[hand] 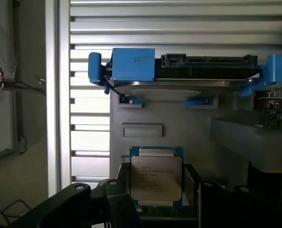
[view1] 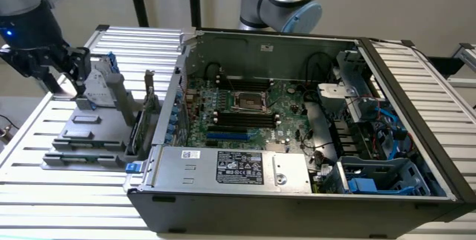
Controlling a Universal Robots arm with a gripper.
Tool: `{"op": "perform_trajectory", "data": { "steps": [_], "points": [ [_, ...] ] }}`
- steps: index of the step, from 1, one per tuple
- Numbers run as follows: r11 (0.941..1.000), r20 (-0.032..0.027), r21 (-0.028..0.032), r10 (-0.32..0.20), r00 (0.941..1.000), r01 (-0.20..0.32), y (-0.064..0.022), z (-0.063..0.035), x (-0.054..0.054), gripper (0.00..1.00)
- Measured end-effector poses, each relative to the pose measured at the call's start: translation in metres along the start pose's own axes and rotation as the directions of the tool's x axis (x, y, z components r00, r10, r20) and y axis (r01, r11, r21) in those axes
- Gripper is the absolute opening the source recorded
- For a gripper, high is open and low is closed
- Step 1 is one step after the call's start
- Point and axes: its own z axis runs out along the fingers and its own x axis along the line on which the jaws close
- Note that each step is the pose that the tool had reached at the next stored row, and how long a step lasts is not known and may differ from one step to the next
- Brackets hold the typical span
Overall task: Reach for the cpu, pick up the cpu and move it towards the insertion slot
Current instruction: 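Pick up the cpu and move it towards the insertion slot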
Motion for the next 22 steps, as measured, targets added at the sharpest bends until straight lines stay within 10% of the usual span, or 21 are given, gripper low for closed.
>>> {"op": "perform_trajectory", "data": {
  "steps": [14, 22],
  "points": [
    [0.9998, -0.0027, -0.0176, -0.008, 1.0, 0.008, 0.0011, -0.0631, -0.045, 0.54],
    [0.9993, -0.0043, -0.0357, -0.008, 1.0, 0.008, 0.0017, -0.0792, -0.081, 0.54]
  ]
}}
